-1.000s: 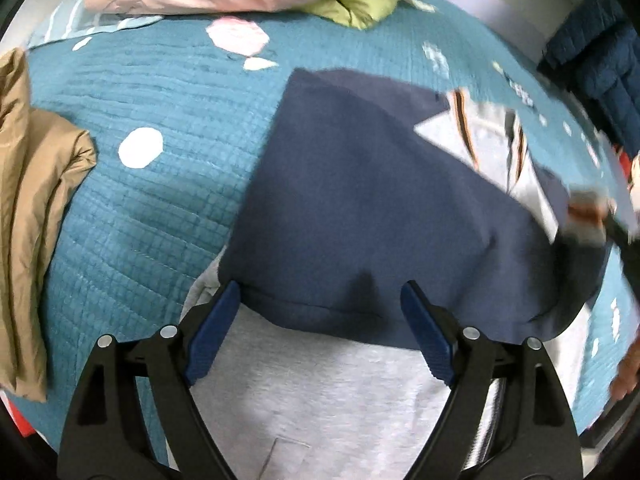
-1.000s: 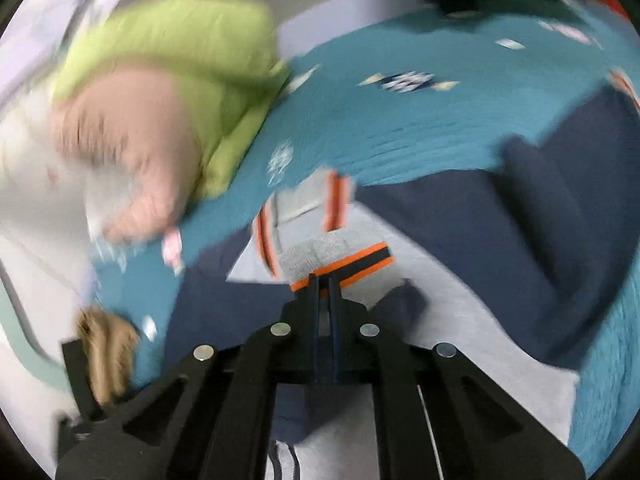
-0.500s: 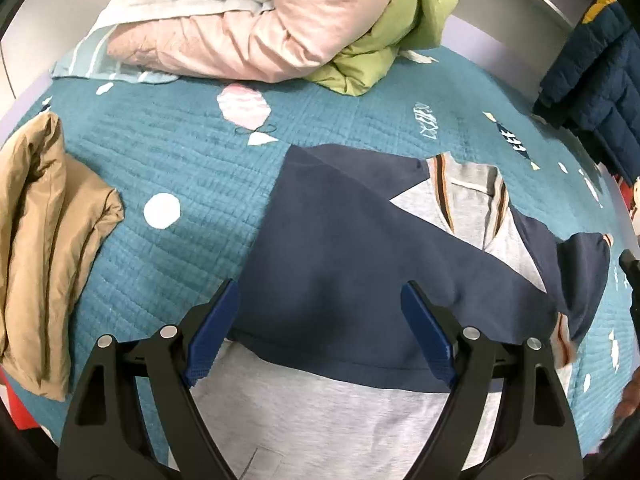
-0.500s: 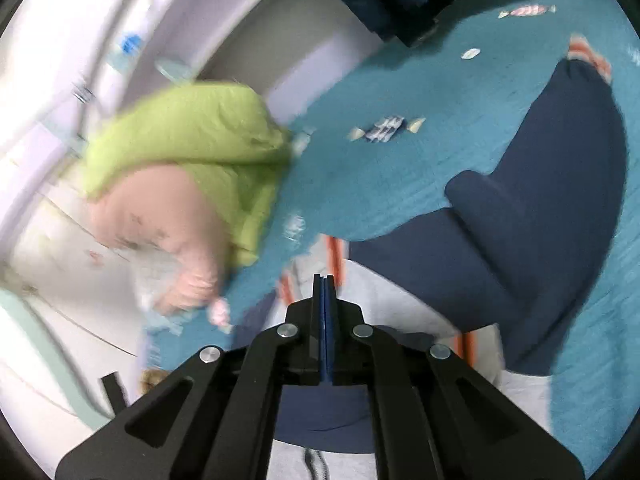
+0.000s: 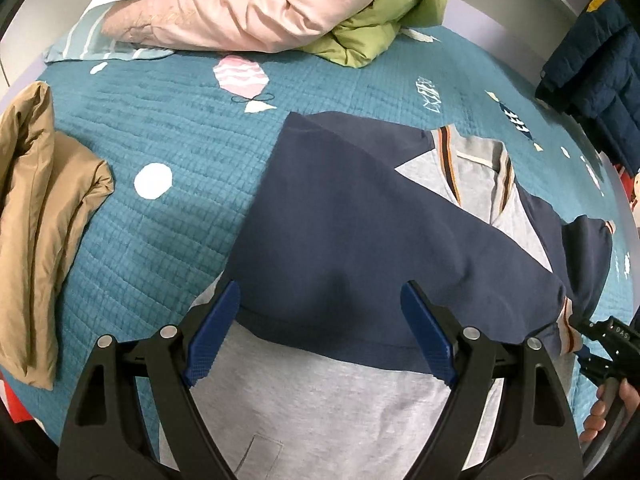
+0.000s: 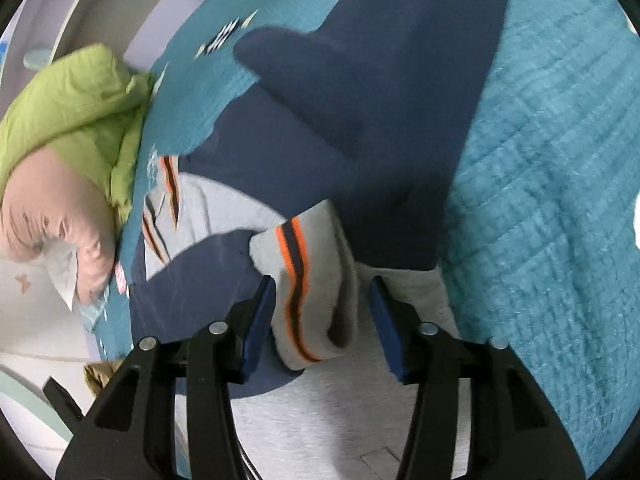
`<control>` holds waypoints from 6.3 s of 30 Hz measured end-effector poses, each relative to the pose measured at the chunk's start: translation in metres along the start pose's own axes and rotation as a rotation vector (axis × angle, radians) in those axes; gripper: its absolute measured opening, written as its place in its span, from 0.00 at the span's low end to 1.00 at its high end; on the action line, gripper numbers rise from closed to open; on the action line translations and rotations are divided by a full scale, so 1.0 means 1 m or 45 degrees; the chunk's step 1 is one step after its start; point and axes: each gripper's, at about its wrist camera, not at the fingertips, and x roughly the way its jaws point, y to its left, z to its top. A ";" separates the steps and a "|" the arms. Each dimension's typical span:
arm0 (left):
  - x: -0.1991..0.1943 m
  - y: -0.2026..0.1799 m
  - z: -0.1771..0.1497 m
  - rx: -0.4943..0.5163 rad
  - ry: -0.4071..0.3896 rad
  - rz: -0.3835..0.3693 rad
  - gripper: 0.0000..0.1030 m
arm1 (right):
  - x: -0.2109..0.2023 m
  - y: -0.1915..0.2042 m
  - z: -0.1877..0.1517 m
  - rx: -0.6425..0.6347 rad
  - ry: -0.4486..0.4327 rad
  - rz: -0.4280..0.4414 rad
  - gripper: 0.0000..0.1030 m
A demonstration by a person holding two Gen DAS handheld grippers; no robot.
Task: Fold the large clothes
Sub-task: 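Lay the second navy sleeve over the first with the right gripper, then grasp the jacket hem with both grippers, then lift the hem with both grippers and fold it toward the collar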
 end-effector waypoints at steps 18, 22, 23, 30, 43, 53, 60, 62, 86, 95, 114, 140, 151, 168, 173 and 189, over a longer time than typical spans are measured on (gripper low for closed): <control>0.023 -0.023 0.002 0.078 0.015 0.064 0.86 | 0.007 -0.018 0.022 -0.136 -0.169 0.082 0.17; 0.060 -0.029 -0.006 0.177 0.132 0.164 0.85 | -0.031 -0.005 0.026 -0.186 -0.267 0.166 0.41; 0.063 -0.030 -0.008 0.193 0.114 0.170 0.87 | -0.044 -0.003 0.031 -0.202 -0.316 0.179 0.43; 0.068 -0.024 -0.011 0.183 0.086 0.115 0.90 | -0.081 -0.100 0.133 0.206 -0.567 -0.012 0.50; 0.064 -0.024 -0.012 0.231 0.093 0.032 0.91 | -0.036 -0.171 0.208 0.591 -0.530 0.391 0.04; 0.035 0.009 0.002 -0.086 0.083 -0.217 0.91 | -0.157 -0.059 0.131 0.013 -0.900 0.372 0.04; -0.007 0.037 0.008 -0.179 0.009 -0.249 0.91 | -0.124 0.138 0.017 -0.640 -0.739 0.352 0.04; -0.015 0.049 0.007 -0.203 0.011 -0.253 0.91 | -0.079 0.179 -0.021 -0.770 -0.621 0.295 0.08; -0.013 0.010 0.025 -0.145 0.006 -0.331 0.91 | -0.004 0.045 -0.021 -0.360 -0.207 0.107 0.40; 0.074 -0.056 0.048 0.134 0.235 -0.199 0.91 | 0.025 -0.001 0.010 -0.278 -0.065 0.119 0.00; 0.100 0.012 0.147 0.002 0.259 -0.132 0.92 | 0.042 0.049 0.125 -0.361 -0.013 -0.119 0.51; 0.082 -0.019 0.150 0.246 0.176 -0.170 0.07 | 0.033 0.059 0.114 -0.417 -0.070 0.031 0.08; -0.069 0.001 0.071 0.366 -0.005 -0.329 0.07 | -0.084 0.075 0.023 -0.581 -0.177 0.171 0.08; -0.096 0.092 -0.185 0.343 0.324 -0.316 0.08 | -0.130 -0.050 -0.210 -0.661 0.154 -0.152 0.11; -0.103 0.108 -0.197 0.269 0.320 -0.330 0.22 | -0.131 -0.061 -0.225 -0.598 0.149 -0.213 0.19; -0.115 0.046 -0.170 0.306 0.175 -0.285 0.67 | -0.121 -0.051 -0.211 -0.324 0.057 0.014 0.11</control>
